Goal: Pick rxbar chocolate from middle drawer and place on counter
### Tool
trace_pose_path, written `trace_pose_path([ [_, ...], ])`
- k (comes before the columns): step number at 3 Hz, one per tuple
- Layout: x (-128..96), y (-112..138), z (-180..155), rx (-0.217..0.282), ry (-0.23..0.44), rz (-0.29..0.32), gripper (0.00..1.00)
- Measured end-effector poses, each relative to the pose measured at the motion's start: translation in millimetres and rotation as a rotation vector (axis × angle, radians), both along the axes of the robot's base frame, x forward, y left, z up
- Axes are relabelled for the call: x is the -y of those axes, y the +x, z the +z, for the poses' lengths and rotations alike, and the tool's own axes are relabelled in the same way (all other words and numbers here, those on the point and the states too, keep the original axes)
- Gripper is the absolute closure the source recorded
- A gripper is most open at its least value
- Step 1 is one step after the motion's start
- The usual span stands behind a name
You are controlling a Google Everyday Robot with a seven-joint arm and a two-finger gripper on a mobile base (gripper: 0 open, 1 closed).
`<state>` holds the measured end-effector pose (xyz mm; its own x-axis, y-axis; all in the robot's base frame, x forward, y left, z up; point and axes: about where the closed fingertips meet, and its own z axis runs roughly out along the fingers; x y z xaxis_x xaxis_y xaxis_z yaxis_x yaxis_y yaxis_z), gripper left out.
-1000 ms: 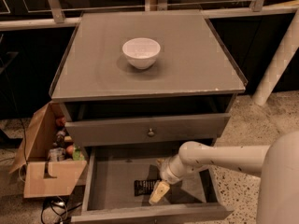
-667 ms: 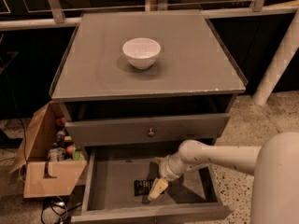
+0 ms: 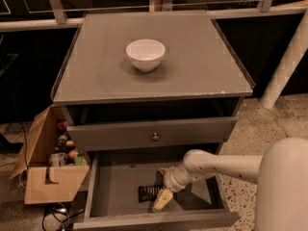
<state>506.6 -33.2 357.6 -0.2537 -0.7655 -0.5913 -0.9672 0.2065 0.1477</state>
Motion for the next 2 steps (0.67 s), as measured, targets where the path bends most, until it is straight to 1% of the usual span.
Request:
trace_pose_path([
  [1, 0.0, 0.0, 0.0, 0.000, 0.000, 0.000, 0.04],
  [2, 0.0, 0.0, 0.0, 0.000, 0.000, 0.000, 0.27],
])
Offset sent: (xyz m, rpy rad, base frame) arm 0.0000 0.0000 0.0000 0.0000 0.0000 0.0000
